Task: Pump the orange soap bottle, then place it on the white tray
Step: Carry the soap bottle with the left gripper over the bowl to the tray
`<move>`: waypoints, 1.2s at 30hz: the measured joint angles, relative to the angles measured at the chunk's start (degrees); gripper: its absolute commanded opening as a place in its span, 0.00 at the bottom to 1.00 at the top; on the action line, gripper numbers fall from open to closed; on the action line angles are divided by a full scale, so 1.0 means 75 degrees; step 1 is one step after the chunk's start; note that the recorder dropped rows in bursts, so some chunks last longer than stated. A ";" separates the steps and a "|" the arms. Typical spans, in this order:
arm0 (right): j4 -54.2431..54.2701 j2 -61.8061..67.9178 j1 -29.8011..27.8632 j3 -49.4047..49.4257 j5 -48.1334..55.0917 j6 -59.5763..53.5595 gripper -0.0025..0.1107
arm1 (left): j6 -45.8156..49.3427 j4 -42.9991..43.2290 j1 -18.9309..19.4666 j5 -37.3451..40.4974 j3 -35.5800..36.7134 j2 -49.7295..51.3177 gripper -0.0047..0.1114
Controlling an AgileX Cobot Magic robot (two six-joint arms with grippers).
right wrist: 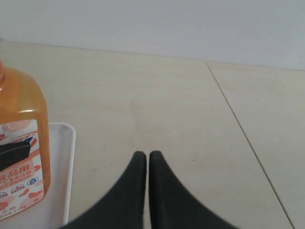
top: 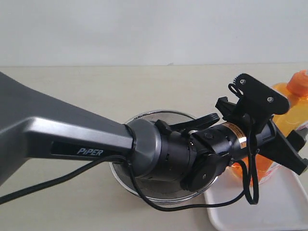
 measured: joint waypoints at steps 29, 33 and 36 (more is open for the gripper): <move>0.0000 0.0000 0.0000 0.0000 -0.0017 -0.0276 0.02 | -0.0248 0.0031 0.0000 -0.0065 -0.0088 -0.0071 0.90; 0.0016 0.0000 0.0000 0.0000 -0.0017 -0.0276 0.02 | 0.0067 0.0075 0.0000 0.0177 -0.0088 -0.0242 0.90; 0.0032 0.0000 0.0000 0.0000 -0.0017 -0.0276 0.02 | 0.0542 0.0095 0.0000 0.0807 -0.0088 -0.0611 0.90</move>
